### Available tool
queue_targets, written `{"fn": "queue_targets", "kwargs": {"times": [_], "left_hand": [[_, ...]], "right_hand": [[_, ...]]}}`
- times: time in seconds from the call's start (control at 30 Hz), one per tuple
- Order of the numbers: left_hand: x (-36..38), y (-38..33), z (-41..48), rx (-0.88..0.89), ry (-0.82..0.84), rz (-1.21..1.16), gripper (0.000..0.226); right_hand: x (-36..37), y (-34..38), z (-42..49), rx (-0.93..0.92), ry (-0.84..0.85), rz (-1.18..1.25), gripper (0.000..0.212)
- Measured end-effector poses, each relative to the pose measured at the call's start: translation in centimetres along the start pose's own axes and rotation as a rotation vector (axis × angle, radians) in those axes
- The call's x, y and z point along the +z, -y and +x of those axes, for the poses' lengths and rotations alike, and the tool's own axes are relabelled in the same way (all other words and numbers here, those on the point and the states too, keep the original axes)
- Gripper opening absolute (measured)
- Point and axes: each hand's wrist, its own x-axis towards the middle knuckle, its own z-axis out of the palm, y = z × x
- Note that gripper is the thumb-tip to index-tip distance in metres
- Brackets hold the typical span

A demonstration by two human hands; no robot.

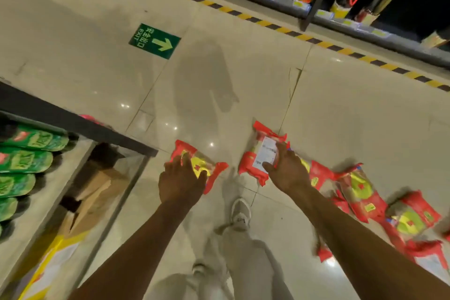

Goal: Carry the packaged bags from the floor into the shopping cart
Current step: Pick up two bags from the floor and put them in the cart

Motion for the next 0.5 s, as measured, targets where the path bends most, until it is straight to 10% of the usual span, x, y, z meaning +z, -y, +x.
{"fn": "queue_targets", "kwargs": {"times": [0.5], "left_hand": [[35.5, 6.5, 24.2, -0.463, 0.144, -0.525, 0.057]], "right_hand": [[30.7, -13.3, 30.9, 0.280, -0.025, 0.369, 0.094]]}}
